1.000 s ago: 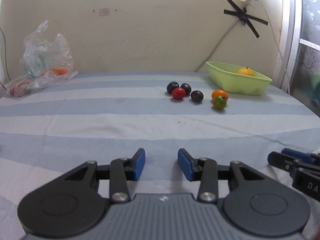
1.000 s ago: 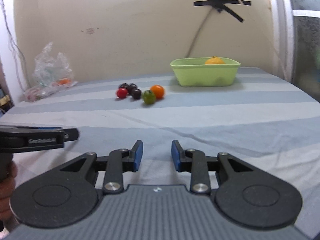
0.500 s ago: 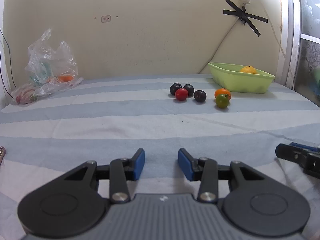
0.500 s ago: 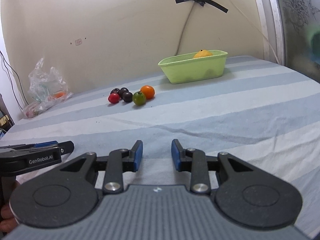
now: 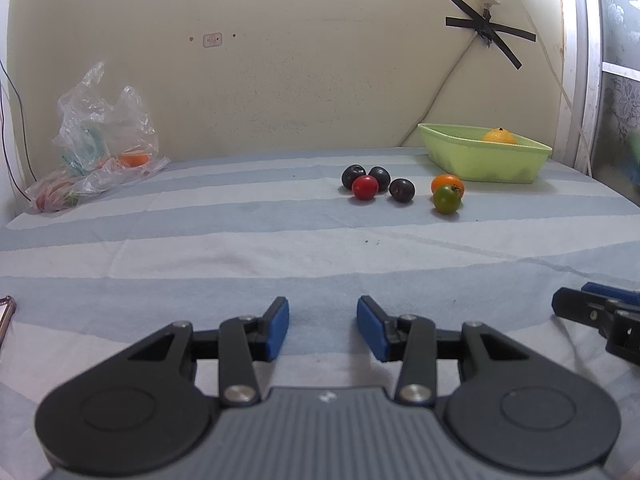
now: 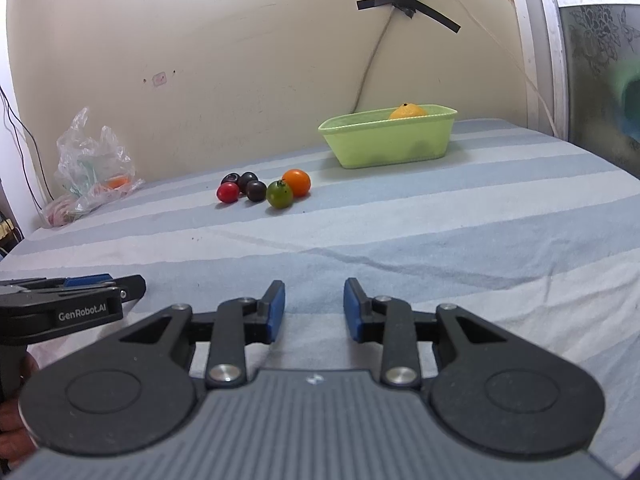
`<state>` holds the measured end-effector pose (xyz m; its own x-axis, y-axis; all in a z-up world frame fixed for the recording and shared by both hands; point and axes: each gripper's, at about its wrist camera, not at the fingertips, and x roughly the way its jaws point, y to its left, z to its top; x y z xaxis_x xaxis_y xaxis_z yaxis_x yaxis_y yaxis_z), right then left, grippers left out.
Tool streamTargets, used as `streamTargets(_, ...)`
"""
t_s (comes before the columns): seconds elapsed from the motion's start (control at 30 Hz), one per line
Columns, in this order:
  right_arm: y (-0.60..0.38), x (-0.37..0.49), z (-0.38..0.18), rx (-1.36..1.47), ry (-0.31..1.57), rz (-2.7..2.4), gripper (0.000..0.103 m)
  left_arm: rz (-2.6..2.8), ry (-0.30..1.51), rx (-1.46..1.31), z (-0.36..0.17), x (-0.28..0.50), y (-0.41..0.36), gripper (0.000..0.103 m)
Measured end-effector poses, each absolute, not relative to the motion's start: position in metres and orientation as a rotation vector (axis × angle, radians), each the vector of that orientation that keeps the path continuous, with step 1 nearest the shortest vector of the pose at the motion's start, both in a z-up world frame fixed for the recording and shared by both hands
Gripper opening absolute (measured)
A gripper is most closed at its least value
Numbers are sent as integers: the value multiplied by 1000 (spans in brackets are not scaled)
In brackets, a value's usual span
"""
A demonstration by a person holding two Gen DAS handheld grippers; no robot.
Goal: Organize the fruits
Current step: 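Withdraw both open tools from the basket back over the remaining fruit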
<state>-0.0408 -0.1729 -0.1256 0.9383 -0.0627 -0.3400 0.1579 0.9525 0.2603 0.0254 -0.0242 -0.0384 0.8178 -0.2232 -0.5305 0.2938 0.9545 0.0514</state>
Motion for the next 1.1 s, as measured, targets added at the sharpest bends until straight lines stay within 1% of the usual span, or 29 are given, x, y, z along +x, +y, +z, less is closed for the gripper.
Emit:
streamTargets(0.07, -173, -40, -125, 289, 336, -97, 42, -272, 547, 138, -38, 25, -25, 40)
streamTargets(0.73, -177, -43, -126, 313, 331, -81, 42, -253, 546, 150, -39, 25, -27, 45)
streamTargets(0.93, -172, -40, -124, 267, 349, -94, 42, -264, 552, 131, -39, 26, -23, 45)
streamTargets(1.1, -184, -35, -114, 289, 344, -77, 42, -331, 549, 108, -37, 28, -20, 44)
